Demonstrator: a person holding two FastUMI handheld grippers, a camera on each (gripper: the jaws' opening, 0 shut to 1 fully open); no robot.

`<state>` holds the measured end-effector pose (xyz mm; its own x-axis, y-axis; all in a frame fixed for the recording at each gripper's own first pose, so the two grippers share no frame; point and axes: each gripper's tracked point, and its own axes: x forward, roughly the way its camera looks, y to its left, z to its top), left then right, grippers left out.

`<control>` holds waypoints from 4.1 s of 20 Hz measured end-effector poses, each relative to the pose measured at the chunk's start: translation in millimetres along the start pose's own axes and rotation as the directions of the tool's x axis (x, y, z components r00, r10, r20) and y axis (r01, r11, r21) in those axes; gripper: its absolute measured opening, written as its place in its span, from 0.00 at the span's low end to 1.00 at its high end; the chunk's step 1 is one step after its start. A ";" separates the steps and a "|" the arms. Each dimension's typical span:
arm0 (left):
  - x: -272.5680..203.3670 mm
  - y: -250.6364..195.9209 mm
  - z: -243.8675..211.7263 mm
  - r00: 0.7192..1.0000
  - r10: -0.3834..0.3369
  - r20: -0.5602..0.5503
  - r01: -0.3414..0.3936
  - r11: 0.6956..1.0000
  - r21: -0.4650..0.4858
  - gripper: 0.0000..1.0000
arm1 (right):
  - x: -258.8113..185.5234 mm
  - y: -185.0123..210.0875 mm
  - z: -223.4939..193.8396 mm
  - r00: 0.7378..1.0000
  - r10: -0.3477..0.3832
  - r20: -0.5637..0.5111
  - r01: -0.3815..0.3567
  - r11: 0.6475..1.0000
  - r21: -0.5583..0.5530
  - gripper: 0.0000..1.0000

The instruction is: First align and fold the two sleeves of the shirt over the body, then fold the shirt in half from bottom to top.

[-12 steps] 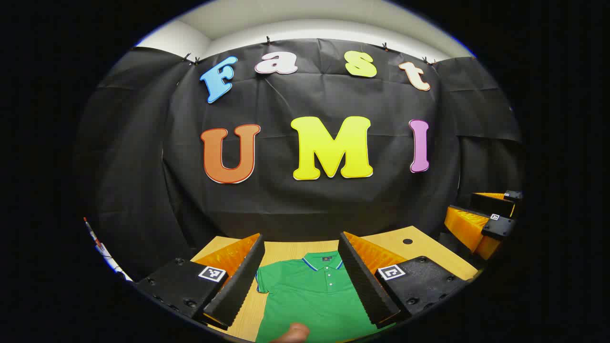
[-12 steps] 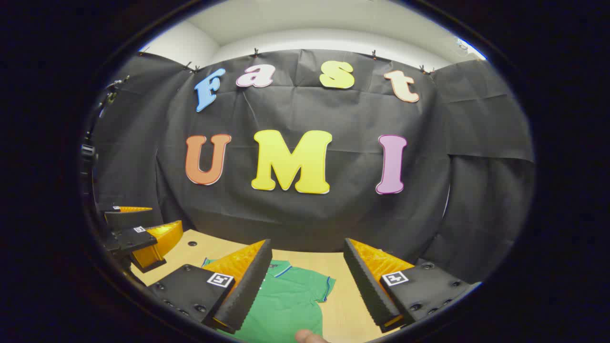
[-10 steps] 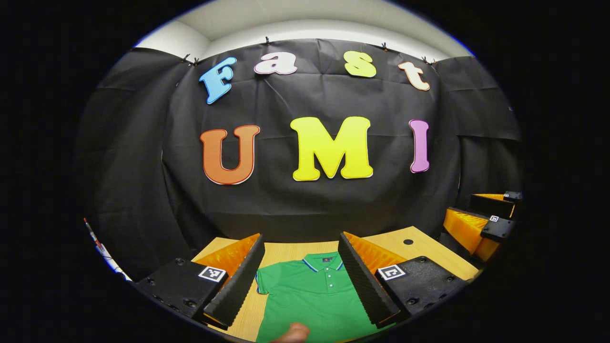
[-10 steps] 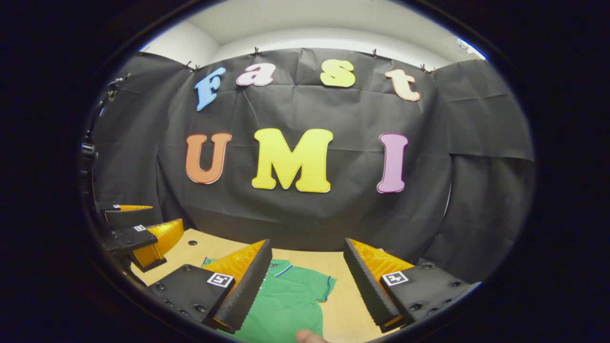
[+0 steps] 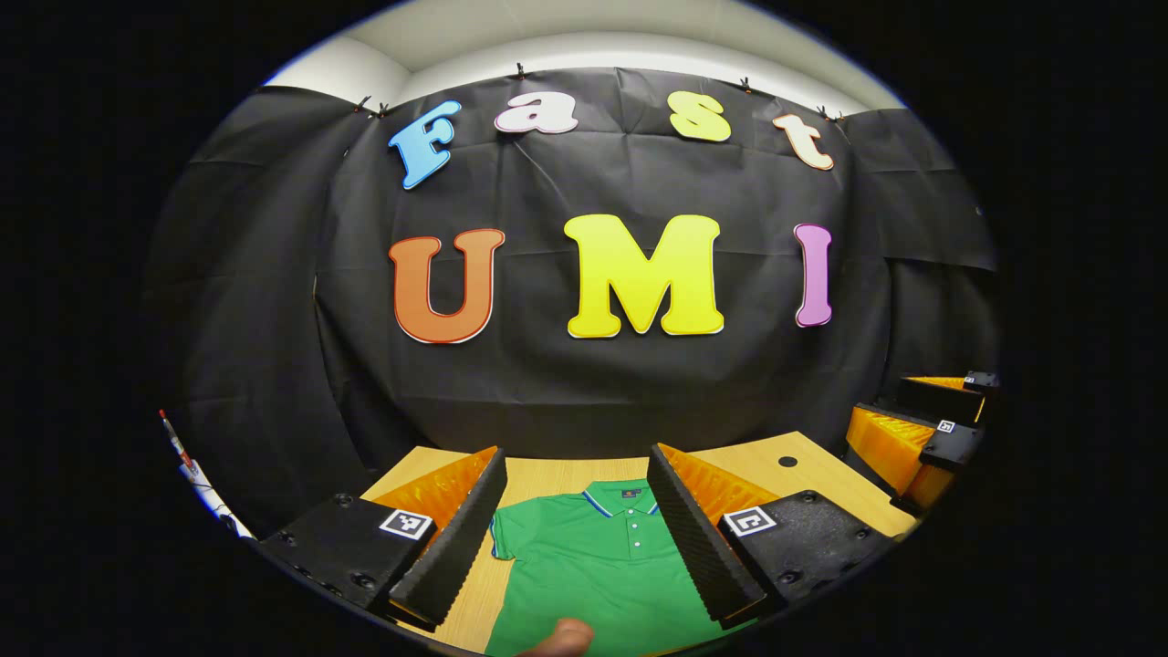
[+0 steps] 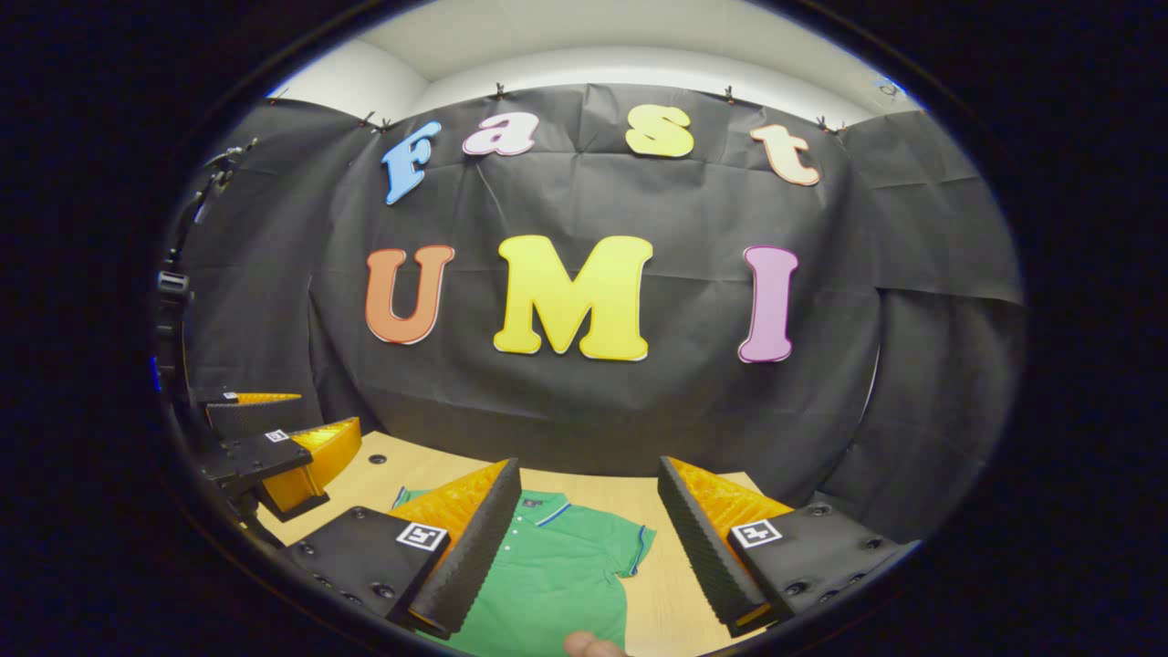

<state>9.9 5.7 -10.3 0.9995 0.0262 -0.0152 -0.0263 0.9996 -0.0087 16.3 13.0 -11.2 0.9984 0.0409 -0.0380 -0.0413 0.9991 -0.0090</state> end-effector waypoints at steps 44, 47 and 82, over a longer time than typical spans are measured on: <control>-1.8 -43.4 -43.8 0.987 0.056 -0.148 -0.040 0.993 0.114 0.99 | 239.4 -98.7 -343.0 0.767 -0.145 -0.625 0.154 0.987 -0.040 0.27; -2.7 -37.6 -47.7 0.985 0.069 -0.159 -0.052 0.993 0.110 0.99 | 240.4 -95.5 -340.5 0.764 -0.147 -0.628 0.159 0.987 -0.038 0.11; -59.6 64.2 -102.4 0.926 0.254 -0.280 -0.259 0.966 0.022 0.99 | 216.6 78.6 -300.7 0.814 0.126 -0.566 -0.158 0.987 -0.007 0.16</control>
<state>-52.9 67.3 -112.4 0.9144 0.2759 -0.2961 -0.2835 0.9588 0.0178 218.0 97.2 -320.6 0.7867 0.1534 -0.5980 -0.1984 0.9801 -0.0096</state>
